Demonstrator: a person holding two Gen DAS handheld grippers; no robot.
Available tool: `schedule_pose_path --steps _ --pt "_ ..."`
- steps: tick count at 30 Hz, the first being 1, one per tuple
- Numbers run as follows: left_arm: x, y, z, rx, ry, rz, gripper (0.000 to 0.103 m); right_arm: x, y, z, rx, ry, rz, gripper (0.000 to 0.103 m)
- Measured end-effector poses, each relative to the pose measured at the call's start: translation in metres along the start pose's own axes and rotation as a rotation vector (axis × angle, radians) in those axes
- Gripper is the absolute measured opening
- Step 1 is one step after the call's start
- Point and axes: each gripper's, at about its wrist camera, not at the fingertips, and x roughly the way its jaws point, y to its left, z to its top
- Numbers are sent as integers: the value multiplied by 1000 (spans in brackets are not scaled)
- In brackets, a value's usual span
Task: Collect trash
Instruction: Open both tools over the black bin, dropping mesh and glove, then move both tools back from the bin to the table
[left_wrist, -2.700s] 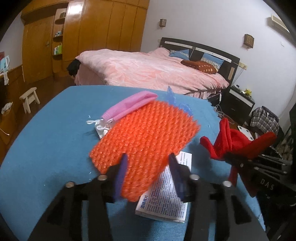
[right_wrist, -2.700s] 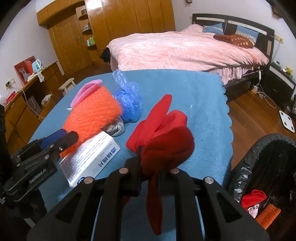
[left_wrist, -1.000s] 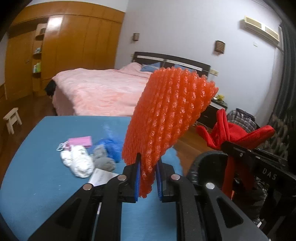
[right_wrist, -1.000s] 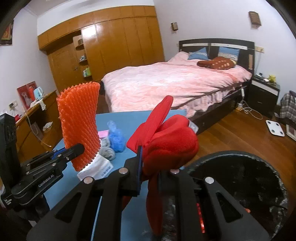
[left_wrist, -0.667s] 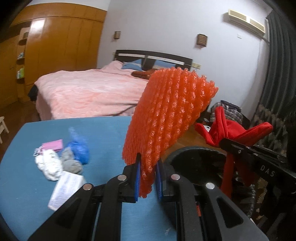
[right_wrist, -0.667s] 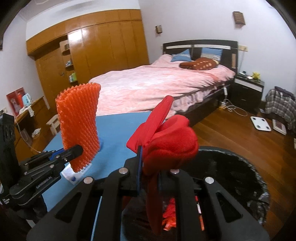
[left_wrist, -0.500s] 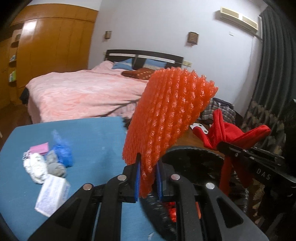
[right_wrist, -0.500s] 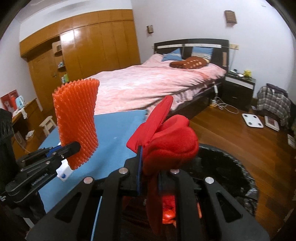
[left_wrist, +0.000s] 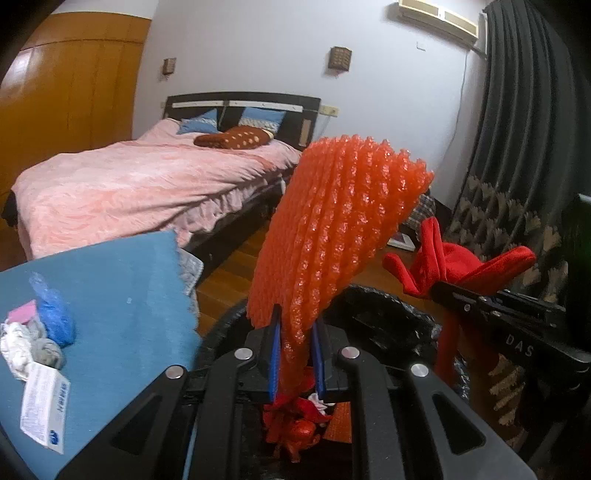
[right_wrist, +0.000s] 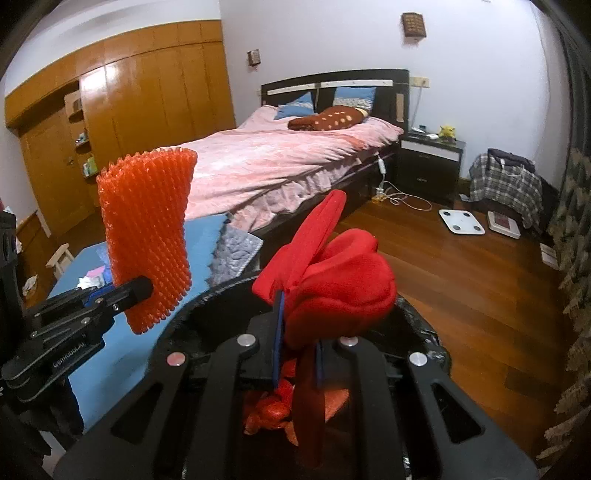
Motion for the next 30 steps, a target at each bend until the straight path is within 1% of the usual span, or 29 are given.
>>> schedule_pose_path --steps 3,5,7,8,9,10,11,12,14,15,16,17,18,19,20,21,23,30 --pt "10 -8 -3 12 22 -15 15 3 -8 -6 11 9 -12 12" --pt "15 -11 -4 17 37 -26 15 4 -12 -10 16 15 -17 15" --pt "19 -14 -6 19 49 -37 17 7 -16 -13 23 24 -23 15" --pt "21 -15 -6 20 55 -44 24 8 -18 -15 25 29 -29 16" --pt "22 -19 -7 20 58 -46 33 9 -20 -17 28 33 -34 18" --pt "21 -19 -8 19 59 -48 39 10 -20 -17 30 36 -36 25" --pt "21 -17 -9 14 58 -50 47 10 -20 -18 32 37 -40 33" --pt "19 -16 -10 12 58 -48 52 11 -21 -20 36 39 -42 36" --pt "17 -14 -12 11 58 -39 59 11 -21 -20 37 41 -48 48" --pt "16 -12 -12 11 56 -31 62 11 -22 -20 38 41 -50 52" --pt "13 -9 -13 10 54 -23 63 11 -21 -20 39 38 -53 61" --pt "11 -6 -14 7 50 -15 67 11 -21 -20 39 33 -57 72" --pt "8 -3 -14 4 46 -7 71 10 -20 -20 38 24 -62 77" --pt "4 1 -14 -1 39 10 74 8 -19 -20 38 20 -64 88" --pt "2 4 -14 -5 33 23 80 7 -18 -20 40 13 -62 92" --pt "-2 8 -14 -9 25 40 84 7 -17 -19 43 12 -56 92" --pt "-8 16 -13 -18 11 69 88 7 -14 -17 45 12 -42 93" --pt "-32 50 -13 -58 -19 164 93 11 10 -9 30 9 3 95"
